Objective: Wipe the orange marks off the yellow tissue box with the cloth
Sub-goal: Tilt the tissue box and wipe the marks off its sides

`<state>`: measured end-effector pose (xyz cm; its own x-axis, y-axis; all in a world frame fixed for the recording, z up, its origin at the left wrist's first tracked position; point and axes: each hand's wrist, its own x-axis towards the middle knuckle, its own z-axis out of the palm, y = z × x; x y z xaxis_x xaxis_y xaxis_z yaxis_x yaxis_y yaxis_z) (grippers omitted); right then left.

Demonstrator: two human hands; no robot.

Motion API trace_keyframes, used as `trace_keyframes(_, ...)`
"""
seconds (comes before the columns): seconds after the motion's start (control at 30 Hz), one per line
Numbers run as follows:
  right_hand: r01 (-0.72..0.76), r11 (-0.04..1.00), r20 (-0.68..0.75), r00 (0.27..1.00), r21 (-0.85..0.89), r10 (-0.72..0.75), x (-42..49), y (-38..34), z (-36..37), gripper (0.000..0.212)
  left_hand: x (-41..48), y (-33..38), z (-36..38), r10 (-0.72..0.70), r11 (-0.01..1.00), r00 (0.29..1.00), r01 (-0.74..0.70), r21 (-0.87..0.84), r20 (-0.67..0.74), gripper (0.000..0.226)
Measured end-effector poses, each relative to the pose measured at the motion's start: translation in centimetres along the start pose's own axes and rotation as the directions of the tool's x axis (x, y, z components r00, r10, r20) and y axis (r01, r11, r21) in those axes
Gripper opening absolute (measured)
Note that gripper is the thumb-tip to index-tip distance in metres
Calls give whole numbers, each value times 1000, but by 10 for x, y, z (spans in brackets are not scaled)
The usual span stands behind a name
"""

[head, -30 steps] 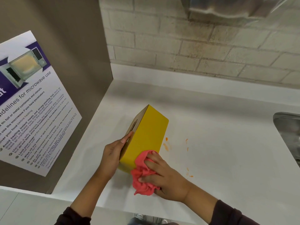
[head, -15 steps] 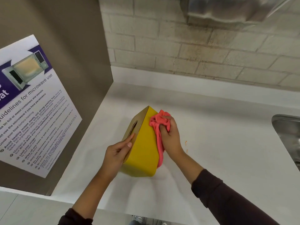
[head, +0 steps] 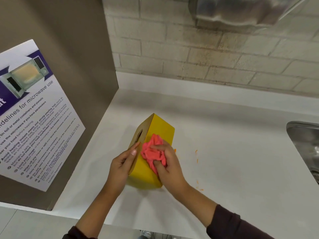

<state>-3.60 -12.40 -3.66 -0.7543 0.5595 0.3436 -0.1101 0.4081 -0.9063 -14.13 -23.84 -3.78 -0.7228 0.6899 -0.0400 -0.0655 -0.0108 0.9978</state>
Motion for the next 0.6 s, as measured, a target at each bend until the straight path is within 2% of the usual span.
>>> trace_keyframes(0.17, 68, 991, 223, 970, 117, -93, -25, -10, -11, 35, 3, 2, -4, -71, 996, 997, 71, 63, 8, 53)
trace_keyframes(0.27, -138, 964, 296, 953, 228, 66, -34, -17, -29, 34, 12, 9, -6, -145, 967, 989, 141, 211, 3, 55)
trace_keyframes(0.33, -254, 917, 208, 958, 307, 196, -42, -17, -40, 25, 23, 19, -7, -229, 906, 973, 219, 361, -16, 60)
trace_keyframes(0.4, -308, 859, 40, 947, 410, 320, -44, -15, -50, 21, 38, 29, -7, -304, 829, 952, 257, 496, 16, 74)
trace_keyframes(0.5, -371, 754, -67, 875, 542, 479, -42, -9, -66, 54, 64, 41, -7, -372, 752, 928, 280, 597, 34, 91)
trace_keyframes(0.6, -384, 691, -108, 826, 612, 554, -41, -9, -83, 60, 86, 44, -2, -435, 720, 900, 327, 612, 31, 77)
